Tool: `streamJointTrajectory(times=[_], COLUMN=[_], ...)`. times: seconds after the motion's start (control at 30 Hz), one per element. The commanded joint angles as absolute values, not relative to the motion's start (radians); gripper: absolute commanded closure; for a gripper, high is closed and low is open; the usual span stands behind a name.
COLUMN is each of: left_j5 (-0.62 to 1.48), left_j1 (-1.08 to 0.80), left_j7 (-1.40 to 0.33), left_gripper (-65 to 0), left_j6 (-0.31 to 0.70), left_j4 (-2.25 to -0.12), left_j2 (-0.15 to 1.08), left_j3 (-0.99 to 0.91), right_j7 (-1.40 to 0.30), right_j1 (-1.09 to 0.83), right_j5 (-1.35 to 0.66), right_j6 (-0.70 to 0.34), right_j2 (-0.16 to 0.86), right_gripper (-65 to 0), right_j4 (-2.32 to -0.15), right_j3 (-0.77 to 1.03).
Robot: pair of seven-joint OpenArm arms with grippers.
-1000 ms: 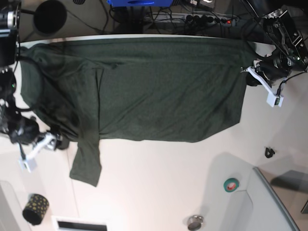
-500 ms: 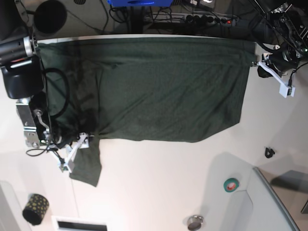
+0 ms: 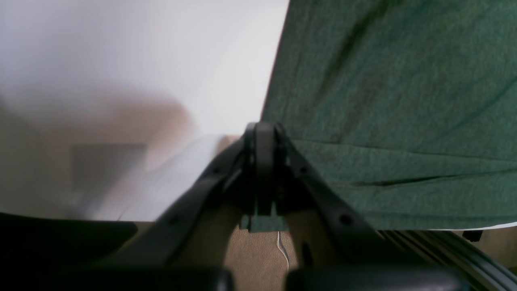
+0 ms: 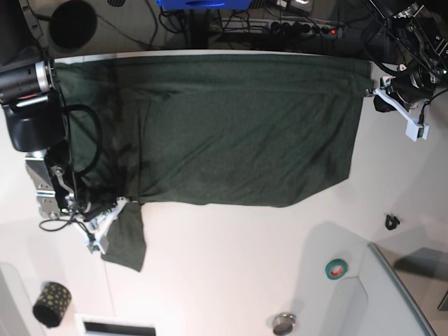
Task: Layout the t-shirt on the table in an organized manner, then fold the t-shirt properly
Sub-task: 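Grasp the shirt body near the sleeve with the right gripper and drag it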
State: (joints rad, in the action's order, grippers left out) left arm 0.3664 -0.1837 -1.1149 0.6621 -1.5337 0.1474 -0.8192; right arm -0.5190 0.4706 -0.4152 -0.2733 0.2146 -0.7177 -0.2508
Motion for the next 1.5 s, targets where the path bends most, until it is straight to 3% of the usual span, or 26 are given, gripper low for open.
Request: streamJointTrajectory(times=[0.0,0.07,0.3,1.03,1.47], left_j5=[0.375,0.375,0.375,0.375,0.375], left_j1=[-0.180,-0.182,-0.182,-0.173,-0.185], left_j7=[-1.106,-1.106,-1.106,-1.070,-1.009], left_gripper=[0.0,0.0,0.0,0.0,0.0], left_j6=[0.665,0.665,0.665,0.665,0.665], left_j4=[-1.546,-1.546,-1.546,-1.469,-1.461], left_j2=[0.162,0.160,0.159,0.163,0.163], left_j3=[-0.822,-0.819,-0.820,-0.823,-0.820], right_j7=[-0.506,-0.506,-0.507,-0.716,-0.731], right_j1=[0.503,0.501,0.492,0.041,-0.200], right_j5=[-0.421,-0.423,-0.427,-0.427,-0.427], right_j6=[-0.278,-0.278,-0.278,-0.278,-0.278], right_j2=[0.223,0.223,0.222,0.225,0.222], right_gripper=[-3.0,-0.5,-0.3,-0.2,-0.2], right_j4=[-0.731,-0.734,-0.757,-1.620,-1.840], right_j3=[-0.248,-0.249,-0.246,-0.245,-0.252])
